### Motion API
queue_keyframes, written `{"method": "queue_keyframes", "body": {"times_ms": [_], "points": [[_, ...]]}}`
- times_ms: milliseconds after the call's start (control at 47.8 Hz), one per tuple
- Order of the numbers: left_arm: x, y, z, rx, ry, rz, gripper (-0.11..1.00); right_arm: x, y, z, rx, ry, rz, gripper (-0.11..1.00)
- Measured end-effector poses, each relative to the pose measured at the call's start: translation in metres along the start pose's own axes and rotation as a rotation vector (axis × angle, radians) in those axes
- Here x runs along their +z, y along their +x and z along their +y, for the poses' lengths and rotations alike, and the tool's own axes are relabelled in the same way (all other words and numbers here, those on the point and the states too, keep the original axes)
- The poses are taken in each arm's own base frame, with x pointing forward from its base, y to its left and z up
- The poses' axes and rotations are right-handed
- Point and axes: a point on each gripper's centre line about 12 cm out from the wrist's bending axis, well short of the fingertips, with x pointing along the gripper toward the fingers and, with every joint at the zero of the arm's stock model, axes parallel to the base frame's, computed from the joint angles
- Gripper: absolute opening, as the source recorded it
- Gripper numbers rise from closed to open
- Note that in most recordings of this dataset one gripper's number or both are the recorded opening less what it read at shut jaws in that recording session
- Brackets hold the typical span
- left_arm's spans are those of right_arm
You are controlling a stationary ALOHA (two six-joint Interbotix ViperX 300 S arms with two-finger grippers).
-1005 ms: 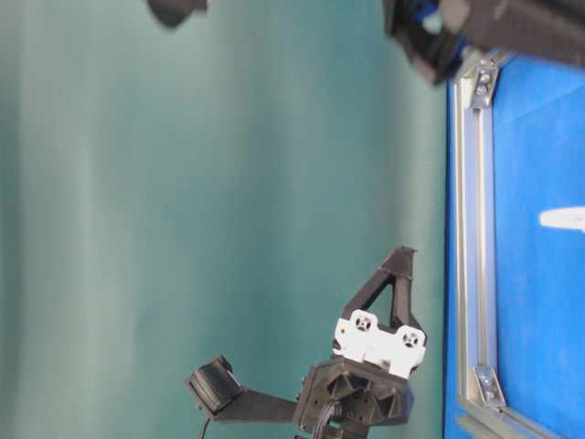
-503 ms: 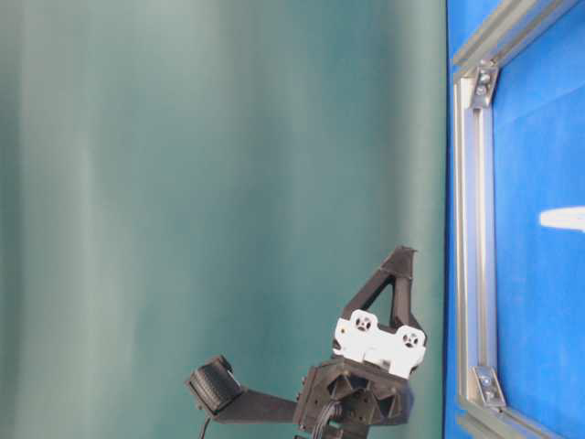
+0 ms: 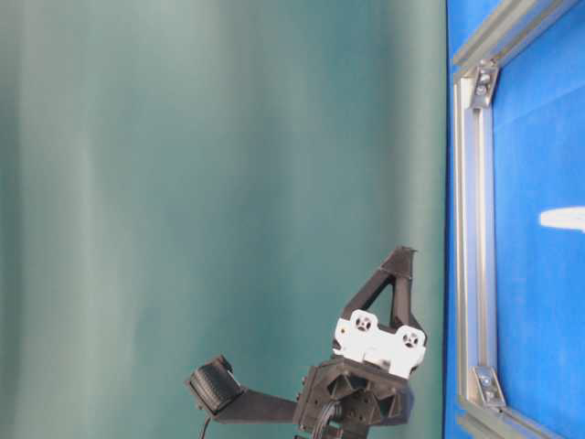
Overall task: Insert the wire through the string loop located in the center.
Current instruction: 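Carry the plug with the right gripper toward the white zip-tie loop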
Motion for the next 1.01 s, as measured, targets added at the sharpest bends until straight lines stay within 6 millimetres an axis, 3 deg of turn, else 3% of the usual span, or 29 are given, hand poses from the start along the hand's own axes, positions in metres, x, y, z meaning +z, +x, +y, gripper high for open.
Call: {"method": "queue_keyframes", "body": {"times_ms": [230, 440, 1005], "points": [[0.0, 0.0, 0.0, 0.0, -0.002, 0.0, 0.0, 0.004, -0.002, -0.034, -0.094, 0.048, -0.014, -0.02], [-0.001, 0.0, 0.0, 0.001, -0.006, 0.002, 0.0, 0.006, -0.004, -0.051, -0.142, 0.078, -0.023, -0.02], [0.0, 0.0, 0.0, 0.0, -0.005, 0.0, 0.0, 0.007, -0.004, -0.053, -0.146, 0.079, -0.028, -0.02]]}}
